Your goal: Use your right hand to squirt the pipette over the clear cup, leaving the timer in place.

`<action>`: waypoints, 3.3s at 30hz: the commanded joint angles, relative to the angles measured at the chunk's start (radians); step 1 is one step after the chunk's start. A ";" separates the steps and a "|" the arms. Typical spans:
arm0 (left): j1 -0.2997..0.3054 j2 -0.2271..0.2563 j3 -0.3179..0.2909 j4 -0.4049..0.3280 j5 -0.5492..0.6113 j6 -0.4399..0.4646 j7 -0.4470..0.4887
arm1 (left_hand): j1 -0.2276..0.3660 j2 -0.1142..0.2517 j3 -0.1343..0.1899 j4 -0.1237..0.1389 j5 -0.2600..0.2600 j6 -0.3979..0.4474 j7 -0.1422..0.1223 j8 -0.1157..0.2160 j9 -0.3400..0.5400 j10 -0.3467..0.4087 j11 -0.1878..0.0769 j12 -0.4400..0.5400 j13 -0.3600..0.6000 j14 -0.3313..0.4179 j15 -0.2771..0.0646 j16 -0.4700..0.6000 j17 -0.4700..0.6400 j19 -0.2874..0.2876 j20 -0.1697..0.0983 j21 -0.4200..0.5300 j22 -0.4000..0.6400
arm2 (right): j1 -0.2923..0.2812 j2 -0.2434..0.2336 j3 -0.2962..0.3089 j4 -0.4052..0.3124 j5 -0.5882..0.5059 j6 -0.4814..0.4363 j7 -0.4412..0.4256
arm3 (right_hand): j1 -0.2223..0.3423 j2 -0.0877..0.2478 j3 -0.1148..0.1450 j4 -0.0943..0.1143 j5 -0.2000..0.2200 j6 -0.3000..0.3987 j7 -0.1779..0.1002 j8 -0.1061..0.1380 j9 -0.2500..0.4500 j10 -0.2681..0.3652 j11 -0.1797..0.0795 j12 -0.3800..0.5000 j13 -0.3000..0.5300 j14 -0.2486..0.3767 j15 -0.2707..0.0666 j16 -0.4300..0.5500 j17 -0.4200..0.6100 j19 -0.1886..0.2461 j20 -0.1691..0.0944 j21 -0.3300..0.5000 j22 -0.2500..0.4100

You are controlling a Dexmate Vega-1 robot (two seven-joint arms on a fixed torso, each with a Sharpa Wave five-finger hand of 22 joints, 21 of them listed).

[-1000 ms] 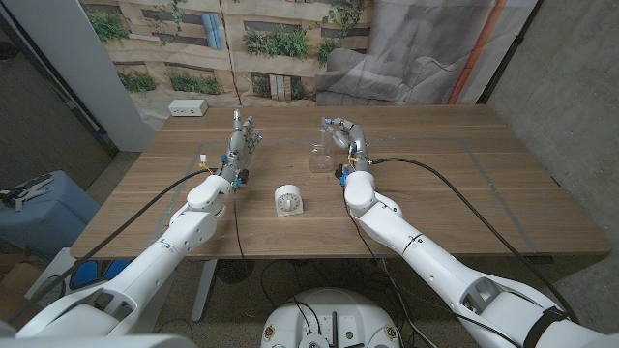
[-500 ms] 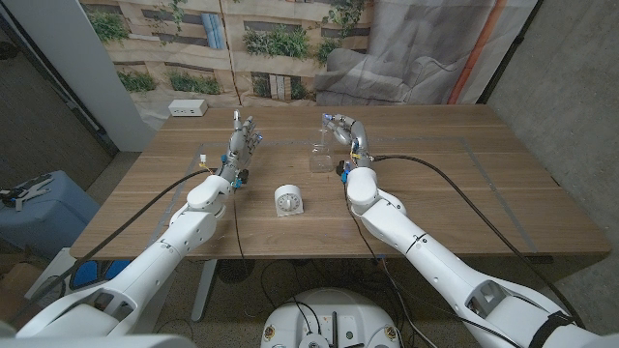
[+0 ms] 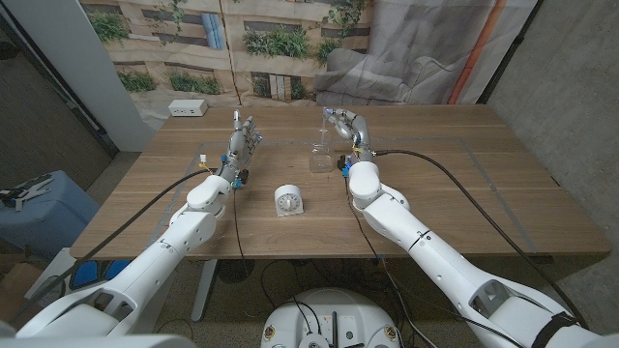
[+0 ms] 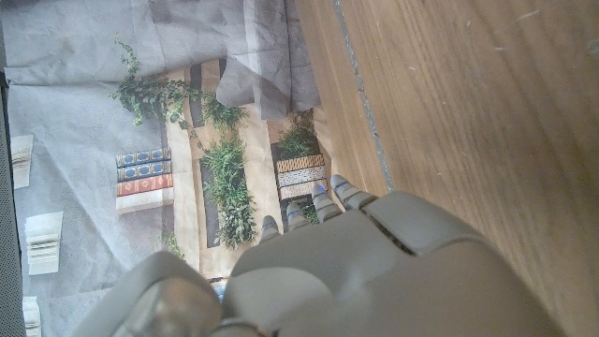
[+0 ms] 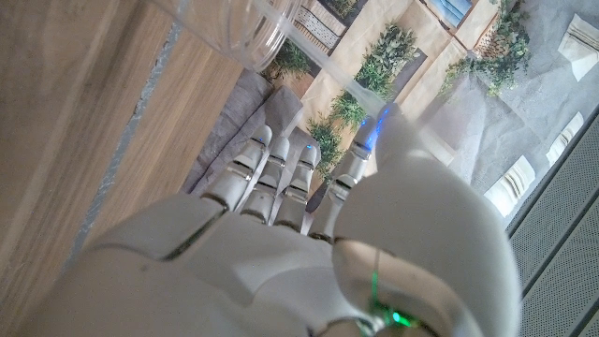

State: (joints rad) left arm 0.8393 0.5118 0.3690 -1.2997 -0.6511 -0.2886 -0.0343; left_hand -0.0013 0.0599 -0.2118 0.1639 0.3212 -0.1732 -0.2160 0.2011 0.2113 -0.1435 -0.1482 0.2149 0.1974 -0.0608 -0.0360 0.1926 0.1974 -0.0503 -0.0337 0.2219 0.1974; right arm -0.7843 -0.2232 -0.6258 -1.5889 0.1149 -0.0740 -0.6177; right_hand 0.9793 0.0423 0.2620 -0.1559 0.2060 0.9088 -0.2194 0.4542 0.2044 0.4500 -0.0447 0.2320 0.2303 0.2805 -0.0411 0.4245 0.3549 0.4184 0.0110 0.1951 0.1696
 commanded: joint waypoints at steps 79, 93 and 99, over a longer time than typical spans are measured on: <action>0.001 -0.001 0.000 -0.002 0.001 0.000 0.008 | -0.001 0.045 -0.005 0.000 0.005 -0.005 -0.006 0.006 0.002 -0.003 -0.001 0.004 0.006 -0.007 -0.114 0.006 0.002 -0.005 -0.091 0.006 0.002 | -0.016 -0.067 0.151 -0.164 0.106 -0.059 -0.088 | 0.005 0.005 -0.006 -0.005 0.010 0.021 0.000 -0.009 0.003 0.000 0.008 -0.001 0.005 0.007 -0.039 0.000 0.008 0.011 0.012 0.005 0.004; 0.001 -0.001 0.000 -0.002 0.002 0.000 0.008 | -0.001 0.045 -0.005 0.000 0.005 -0.006 -0.006 0.006 0.002 -0.001 -0.003 0.005 0.006 -0.007 -0.114 0.006 0.002 -0.005 -0.091 0.006 0.003 | 0.003 -0.064 0.156 -0.051 0.099 0.019 -0.073 | 0.006 0.007 -0.007 -0.005 0.011 0.019 -0.002 -0.012 0.003 -0.009 0.007 -0.004 0.005 0.000 -0.045 -0.003 0.010 0.008 0.006 0.003 0.004; 0.000 0.000 0.000 -0.001 -0.001 -0.001 0.000 | -0.001 0.045 -0.005 0.000 0.005 -0.006 -0.006 0.006 0.002 -0.004 0.000 0.004 0.006 -0.009 -0.114 0.005 0.002 -0.006 -0.092 0.005 0.003 | 0.009 -0.067 0.158 -0.021 0.102 0.034 -0.066 | 0.007 0.006 -0.007 -0.004 0.011 0.018 -0.002 -0.013 0.003 -0.013 0.007 -0.005 0.005 -0.001 -0.047 -0.003 0.010 0.008 0.007 0.004 0.004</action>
State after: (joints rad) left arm 0.8402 0.5116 0.3686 -1.3012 -0.6508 -0.2892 -0.0281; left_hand -0.0013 0.0599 -0.2118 0.1639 0.3212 -0.1732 -0.2160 0.2011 0.2113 -0.1435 -0.1482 0.2149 0.1974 -0.0608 -0.0360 0.1926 0.1974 -0.0503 -0.0337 0.2219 0.1974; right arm -0.7877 -0.2891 -0.4727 -1.6771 0.2155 -0.0773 -0.6949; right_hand 0.9793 0.0423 0.2538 -0.1558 0.2109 0.9218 -0.2141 0.4463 0.2045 0.4428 -0.0340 0.2320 0.2301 0.2808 -0.0411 0.4246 0.3597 0.4255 0.0179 0.1951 0.1696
